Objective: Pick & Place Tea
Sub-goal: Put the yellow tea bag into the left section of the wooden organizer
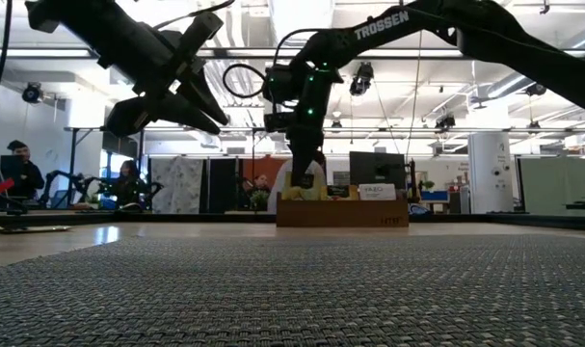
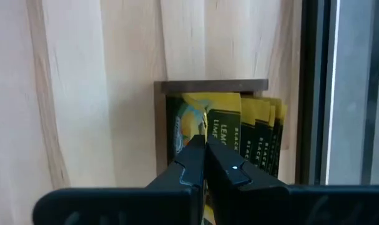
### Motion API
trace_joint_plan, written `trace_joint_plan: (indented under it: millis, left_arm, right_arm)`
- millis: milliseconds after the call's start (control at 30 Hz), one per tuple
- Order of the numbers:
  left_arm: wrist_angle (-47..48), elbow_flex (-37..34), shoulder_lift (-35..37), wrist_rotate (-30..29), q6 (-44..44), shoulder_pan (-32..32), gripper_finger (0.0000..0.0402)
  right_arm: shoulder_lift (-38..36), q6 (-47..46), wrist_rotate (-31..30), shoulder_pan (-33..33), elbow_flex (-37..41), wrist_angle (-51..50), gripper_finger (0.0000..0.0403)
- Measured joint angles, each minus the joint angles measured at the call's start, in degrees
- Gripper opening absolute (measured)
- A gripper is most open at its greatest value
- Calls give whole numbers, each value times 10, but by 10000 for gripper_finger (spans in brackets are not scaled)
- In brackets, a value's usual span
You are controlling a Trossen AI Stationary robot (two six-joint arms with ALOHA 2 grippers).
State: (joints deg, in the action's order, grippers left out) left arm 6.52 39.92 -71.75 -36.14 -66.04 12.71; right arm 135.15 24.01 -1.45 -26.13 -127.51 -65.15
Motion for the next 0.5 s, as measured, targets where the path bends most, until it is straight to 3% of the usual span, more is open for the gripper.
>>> trace_joint_plan:
  millis: [300,500]
  left_arm:
    - [0,0,0,-5,4,0,71]
    - [0,0,0,-10,4,0,71]
  right_arm:
    - [0,0,0,0,2,14,11]
    - [0,0,-1,0,2,19,46]
